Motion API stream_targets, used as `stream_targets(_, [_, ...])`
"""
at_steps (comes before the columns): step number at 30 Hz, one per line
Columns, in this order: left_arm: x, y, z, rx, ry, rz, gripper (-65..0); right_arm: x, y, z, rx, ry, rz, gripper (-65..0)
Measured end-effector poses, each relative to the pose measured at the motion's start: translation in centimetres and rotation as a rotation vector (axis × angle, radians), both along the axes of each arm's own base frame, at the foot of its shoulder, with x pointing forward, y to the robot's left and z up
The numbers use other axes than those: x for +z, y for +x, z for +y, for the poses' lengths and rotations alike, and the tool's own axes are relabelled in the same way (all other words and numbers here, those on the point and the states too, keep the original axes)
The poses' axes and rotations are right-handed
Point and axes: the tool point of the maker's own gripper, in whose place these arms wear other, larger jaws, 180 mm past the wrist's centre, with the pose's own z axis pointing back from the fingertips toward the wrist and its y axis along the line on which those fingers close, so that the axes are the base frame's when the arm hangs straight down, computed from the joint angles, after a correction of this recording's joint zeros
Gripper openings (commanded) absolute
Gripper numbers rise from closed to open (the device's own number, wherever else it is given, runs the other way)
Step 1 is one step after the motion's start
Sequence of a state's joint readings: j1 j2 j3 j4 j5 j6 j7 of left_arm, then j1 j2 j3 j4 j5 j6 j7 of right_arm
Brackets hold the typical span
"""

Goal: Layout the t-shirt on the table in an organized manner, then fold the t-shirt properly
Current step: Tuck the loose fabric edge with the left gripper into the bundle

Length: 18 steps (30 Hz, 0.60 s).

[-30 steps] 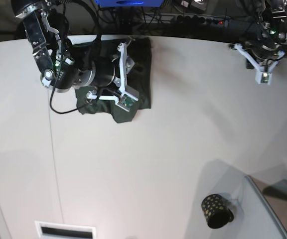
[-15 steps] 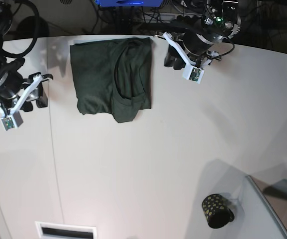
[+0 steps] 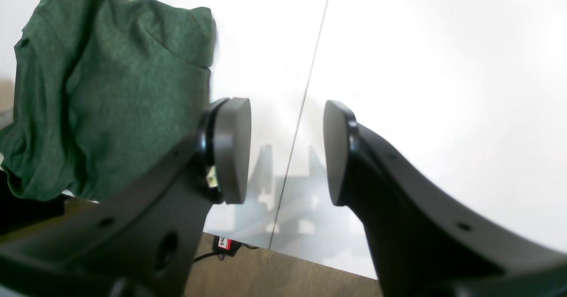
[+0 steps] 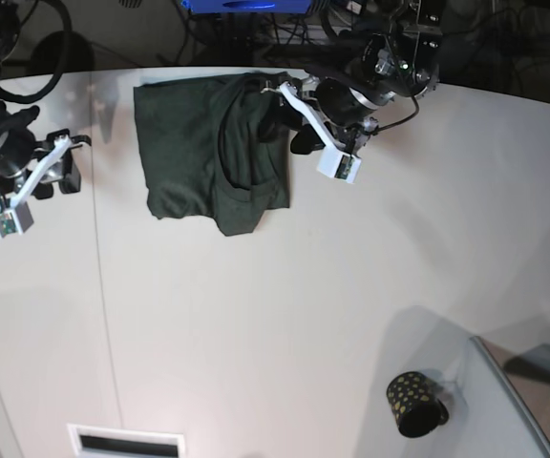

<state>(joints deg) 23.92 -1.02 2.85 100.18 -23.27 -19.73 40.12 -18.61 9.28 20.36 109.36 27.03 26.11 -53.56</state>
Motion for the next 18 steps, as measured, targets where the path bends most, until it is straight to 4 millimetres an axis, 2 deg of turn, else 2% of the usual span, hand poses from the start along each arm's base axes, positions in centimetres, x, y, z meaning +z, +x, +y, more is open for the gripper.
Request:
stream_targets(11, [-2.1, -0.1, -0.1, 0.007, -0.008, 0.059, -33.1, 0.0, 0.0, 0.0, 0.0, -0.001, 0.0, -40.4])
stream_targets(18, [-2.4, 0.4, -1.1, -0.001, -0.025, 0.064, -33.1, 0.0, 0.0, -0.1, -0.001, -0.001, -0.001, -40.4])
